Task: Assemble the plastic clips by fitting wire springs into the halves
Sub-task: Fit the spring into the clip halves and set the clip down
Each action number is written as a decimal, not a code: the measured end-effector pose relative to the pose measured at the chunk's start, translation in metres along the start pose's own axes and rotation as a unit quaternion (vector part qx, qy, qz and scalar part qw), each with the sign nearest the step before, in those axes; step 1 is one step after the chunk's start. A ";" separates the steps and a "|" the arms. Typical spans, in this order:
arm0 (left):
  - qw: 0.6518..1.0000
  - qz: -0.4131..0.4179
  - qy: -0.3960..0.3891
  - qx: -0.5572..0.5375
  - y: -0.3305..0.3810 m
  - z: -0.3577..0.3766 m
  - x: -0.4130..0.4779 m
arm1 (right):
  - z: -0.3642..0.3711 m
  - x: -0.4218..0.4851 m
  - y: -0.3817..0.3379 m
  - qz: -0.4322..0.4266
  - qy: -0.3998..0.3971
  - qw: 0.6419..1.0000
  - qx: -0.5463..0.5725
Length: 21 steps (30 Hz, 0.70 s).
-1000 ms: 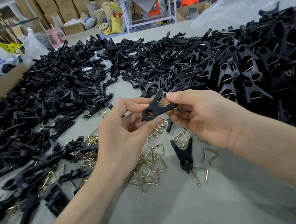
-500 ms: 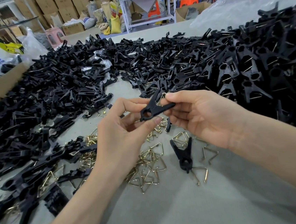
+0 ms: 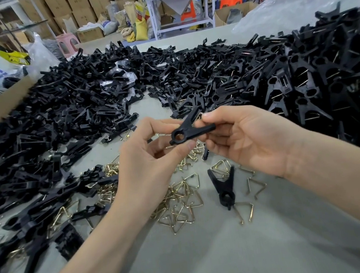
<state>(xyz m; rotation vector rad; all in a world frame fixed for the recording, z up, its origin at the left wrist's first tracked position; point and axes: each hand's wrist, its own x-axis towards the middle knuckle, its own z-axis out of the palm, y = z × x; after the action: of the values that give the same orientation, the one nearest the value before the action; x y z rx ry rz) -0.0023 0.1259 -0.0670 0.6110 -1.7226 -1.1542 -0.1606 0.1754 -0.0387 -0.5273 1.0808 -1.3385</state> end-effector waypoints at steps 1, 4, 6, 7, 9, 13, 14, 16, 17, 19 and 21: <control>1.000 -0.002 -0.004 0.003 -0.001 -0.001 0.000 | -0.001 0.000 0.000 0.007 -0.006 1.000 -0.002; 1.000 -0.004 -0.009 0.018 -0.003 -0.004 0.001 | -0.002 0.000 -0.003 0.034 -0.032 0.999 0.022; 0.999 0.001 -0.012 0.038 -0.003 -0.007 0.002 | -0.004 0.000 -0.006 0.058 -0.068 0.994 0.057; 0.999 0.000 -0.016 0.044 -0.003 -0.007 0.003 | -0.004 -0.001 -0.006 0.068 -0.090 0.991 0.071; 0.999 -0.003 -0.027 0.045 -0.002 -0.008 0.003 | -0.004 -0.001 -0.006 0.078 -0.119 0.987 0.081; 0.998 -0.010 -0.038 0.049 -0.002 -0.006 0.002 | -0.005 -0.002 -0.003 0.090 -0.151 0.983 0.058; 0.997 -0.002 -0.037 0.061 -0.002 -0.004 0.002 | -0.006 -0.003 -0.001 0.093 -0.159 0.982 0.050; 0.994 0.027 -0.031 0.103 -0.002 -0.003 0.002 | -0.004 -0.003 0.001 0.092 -0.178 0.979 0.027; 0.991 0.041 -0.028 0.123 -0.002 -0.002 0.001 | -0.003 -0.003 0.002 0.085 -0.187 0.978 0.015; 0.988 0.058 -0.019 0.143 -0.001 -0.002 0.001 | -0.001 -0.003 0.002 0.068 -0.196 0.978 -0.007; 0.986 0.069 -0.006 0.151 -0.002 -0.003 0.000 | 0.000 -0.003 0.001 0.062 -0.196 0.979 -0.015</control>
<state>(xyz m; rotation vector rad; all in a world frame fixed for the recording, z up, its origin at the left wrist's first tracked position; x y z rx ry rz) 0.0003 0.1233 -0.0686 0.6562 -1.9356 -0.8072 -0.1602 0.1782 -0.0389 -0.7011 0.7959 -1.0538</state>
